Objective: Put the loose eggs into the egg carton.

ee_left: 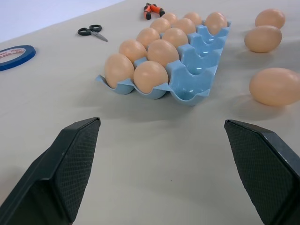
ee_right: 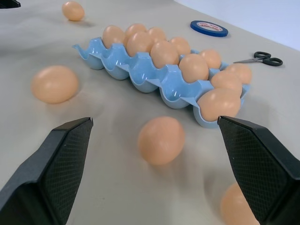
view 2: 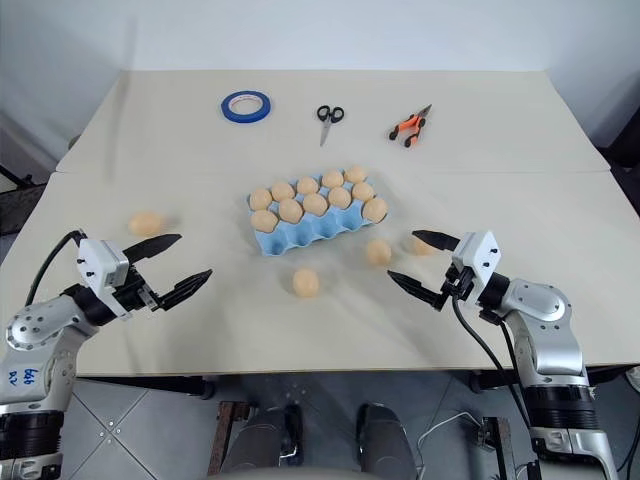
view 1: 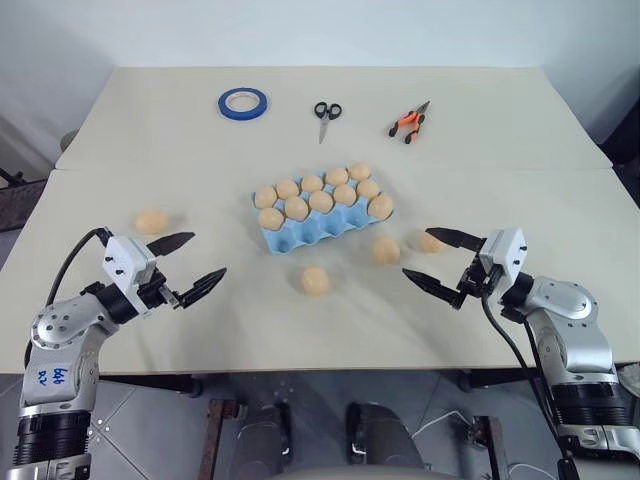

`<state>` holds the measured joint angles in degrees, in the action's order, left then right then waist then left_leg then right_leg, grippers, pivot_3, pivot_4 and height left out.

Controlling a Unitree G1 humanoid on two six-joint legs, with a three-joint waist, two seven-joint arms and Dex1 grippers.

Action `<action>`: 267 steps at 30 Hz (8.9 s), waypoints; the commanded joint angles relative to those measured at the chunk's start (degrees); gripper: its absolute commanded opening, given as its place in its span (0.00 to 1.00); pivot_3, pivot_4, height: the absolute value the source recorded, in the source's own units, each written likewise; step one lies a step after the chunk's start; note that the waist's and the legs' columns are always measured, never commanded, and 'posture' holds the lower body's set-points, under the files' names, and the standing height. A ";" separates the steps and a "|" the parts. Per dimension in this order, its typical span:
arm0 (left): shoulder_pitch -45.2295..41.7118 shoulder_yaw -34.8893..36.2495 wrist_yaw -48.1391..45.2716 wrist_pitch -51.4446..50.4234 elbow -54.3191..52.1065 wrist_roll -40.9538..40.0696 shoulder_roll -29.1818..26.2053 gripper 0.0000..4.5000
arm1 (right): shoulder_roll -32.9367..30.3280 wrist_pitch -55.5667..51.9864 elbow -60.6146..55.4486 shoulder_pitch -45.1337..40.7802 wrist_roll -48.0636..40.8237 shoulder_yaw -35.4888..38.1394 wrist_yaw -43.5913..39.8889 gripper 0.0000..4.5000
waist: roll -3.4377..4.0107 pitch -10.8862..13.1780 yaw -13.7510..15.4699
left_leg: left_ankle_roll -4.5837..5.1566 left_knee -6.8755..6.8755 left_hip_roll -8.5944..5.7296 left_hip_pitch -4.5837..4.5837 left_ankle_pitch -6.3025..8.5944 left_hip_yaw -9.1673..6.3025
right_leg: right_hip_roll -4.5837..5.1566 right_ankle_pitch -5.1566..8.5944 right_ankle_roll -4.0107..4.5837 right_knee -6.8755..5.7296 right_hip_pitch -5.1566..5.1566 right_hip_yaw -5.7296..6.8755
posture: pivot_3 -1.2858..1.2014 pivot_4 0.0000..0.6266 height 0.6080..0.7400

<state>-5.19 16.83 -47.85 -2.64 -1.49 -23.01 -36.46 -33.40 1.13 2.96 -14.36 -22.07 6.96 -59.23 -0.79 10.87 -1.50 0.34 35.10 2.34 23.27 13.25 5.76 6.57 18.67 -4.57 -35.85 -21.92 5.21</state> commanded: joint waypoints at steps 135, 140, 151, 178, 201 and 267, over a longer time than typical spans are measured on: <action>1.79 -6.61 -7.41 0.02 -4.71 -4.38 4.56 1.00 | 11.91 -4.62 11.71 -16.38 5.82 -9.34 4.78 0.32 | -0.03 0.04 -0.30 | 0.41 0.20 0.36 0.00 0.29 1.31 | -0.23 -0.19 -0.11 -0.14 -0.65 -0.95 | 0.52 0.24 1.00; 2.88 -7.20 -6.49 0.14 -5.68 -4.22 5.25 1.00 | 16.20 -10.43 11.91 -23.01 7.13 -9.07 11.90 0.32 | -0.03 0.04 -1.18 | 0.24 0.20 0.38 -0.04 0.33 1.31 | -0.22 -0.20 -0.10 -0.25 -0.67 -0.97 | 0.52 0.24 1.00; 3.60 -7.15 -5.43 0.07 -6.44 -4.15 5.58 1.00 | 19.77 -11.91 15.15 -27.73 10.10 -13.39 12.65 0.82 | -0.03 0.04 -1.56 | 0.42 0.17 0.36 0.04 0.27 1.31 | -0.19 -0.20 -0.09 -0.16 -0.70 -0.91 | 0.52 0.24 1.00; 5.94 -4.35 -9.22 -2.77 -4.29 -4.08 -0.57 1.00 | -1.98 12.23 3.00 10.78 -4.47 6.08 -13.35 0.99 | -0.06 0.05 -0.11 | 0.22 0.17 0.45 -0.20 0.46 1.60 | -0.17 -0.27 0.00 -0.05 -0.63 -0.82 | 0.52 0.24 1.00; -17.49 -25.04 -3.07 -0.58 14.85 8.83 17.76 0.96 | -2.27 4.77 -7.01 12.52 -6.68 4.99 -9.07 1.00 | -0.10 0.08 0.81 | 0.47 0.77 0.41 0.00 0.49 1.47 | -0.15 -0.37 -0.15 -0.16 -0.53 -0.64 | 0.52 0.24 1.00; -25.10 -25.36 1.66 4.84 26.05 12.88 28.22 0.66 | 0.06 4.13 -6.80 13.78 -5.55 1.74 -5.75 1.00 | -0.13 0.10 1.71 | 0.62 0.97 0.40 0.08 0.54 1.55 | -0.15 -0.58 -0.32 -0.05 -0.50 -0.27 | 0.52 0.24 1.00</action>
<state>-29.72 -8.07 -45.94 1.23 25.21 -10.73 -8.41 -33.56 4.88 -2.04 -0.77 -27.11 8.73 -65.17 -0.92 10.97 0.21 0.95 36.07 2.74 23.35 13.79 7.31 6.42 18.09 -4.88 -35.90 -22.43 4.93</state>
